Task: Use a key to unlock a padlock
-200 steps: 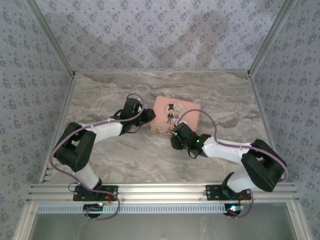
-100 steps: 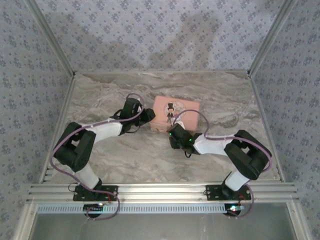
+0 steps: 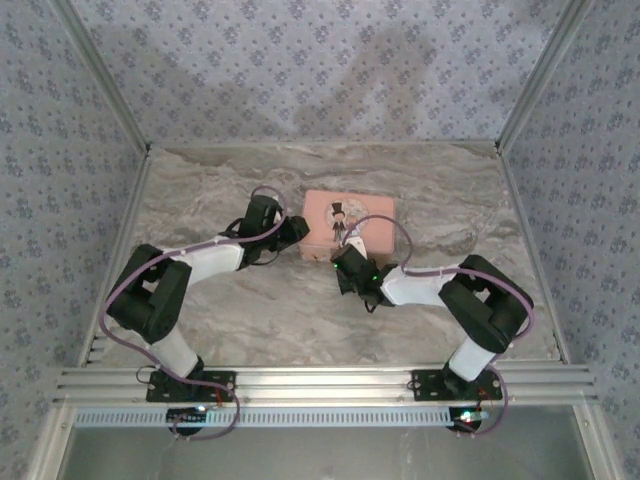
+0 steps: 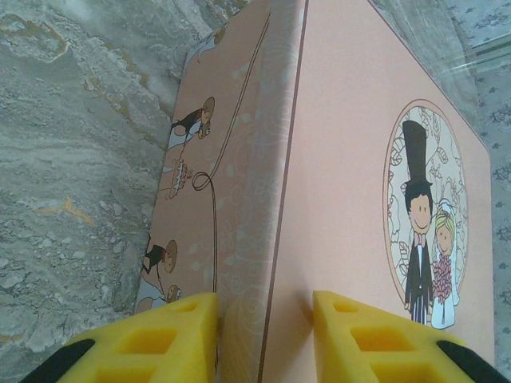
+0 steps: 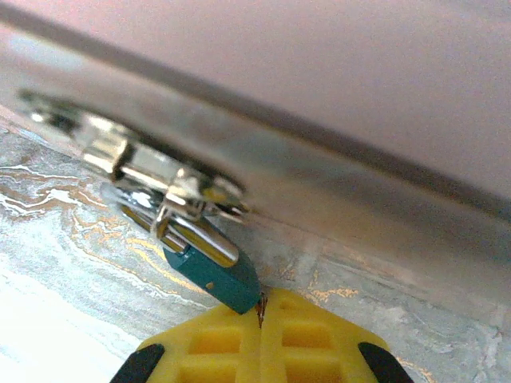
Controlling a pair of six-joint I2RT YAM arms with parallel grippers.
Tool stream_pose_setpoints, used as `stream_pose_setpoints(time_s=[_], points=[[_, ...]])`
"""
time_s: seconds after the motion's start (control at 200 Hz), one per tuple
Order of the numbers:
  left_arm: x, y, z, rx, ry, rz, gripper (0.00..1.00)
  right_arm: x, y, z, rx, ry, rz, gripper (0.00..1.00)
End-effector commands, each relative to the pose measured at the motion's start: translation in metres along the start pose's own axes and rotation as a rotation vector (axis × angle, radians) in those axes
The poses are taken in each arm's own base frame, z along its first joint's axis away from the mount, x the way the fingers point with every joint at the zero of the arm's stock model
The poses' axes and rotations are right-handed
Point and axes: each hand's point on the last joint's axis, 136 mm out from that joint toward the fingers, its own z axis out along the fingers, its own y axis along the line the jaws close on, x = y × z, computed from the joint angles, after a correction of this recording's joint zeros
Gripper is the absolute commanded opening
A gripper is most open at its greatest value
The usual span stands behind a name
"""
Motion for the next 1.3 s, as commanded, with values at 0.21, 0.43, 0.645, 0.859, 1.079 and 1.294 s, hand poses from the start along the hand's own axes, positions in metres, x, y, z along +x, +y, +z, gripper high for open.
stream_pose_setpoints(time_s=[0.21, 0.43, 0.645, 0.859, 1.079, 1.294], points=[[0.003, 0.011, -0.002, -0.028, 0.015, -0.006, 0.34, 0.005, 0.001, -0.023, -0.114, 0.025, -0.176, 0.0], [0.004, 0.011, -0.001, -0.021, 0.02, -0.006, 0.34, 0.001, -0.003, -0.034, -0.142, 0.025, -0.282, 0.0], [0.007, 0.011, 0.001, -0.012, 0.032, -0.012, 0.34, -0.009, 0.005, -0.036, -0.156, 0.006, -0.378, 0.0], [0.011, 0.01, 0.005, -0.005, 0.046, -0.017, 0.34, -0.033, 0.021, -0.035, -0.16, -0.042, -0.46, 0.0], [0.011, 0.009, 0.004, -0.007, 0.043, -0.019, 0.34, -0.043, 0.042, -0.033, -0.189, -0.043, -0.546, 0.0], [0.001, 0.015, -0.008, -0.028, -0.002, -0.02, 0.37, -0.045, 0.049, -0.052, -0.224, -0.08, -0.516, 0.0]])
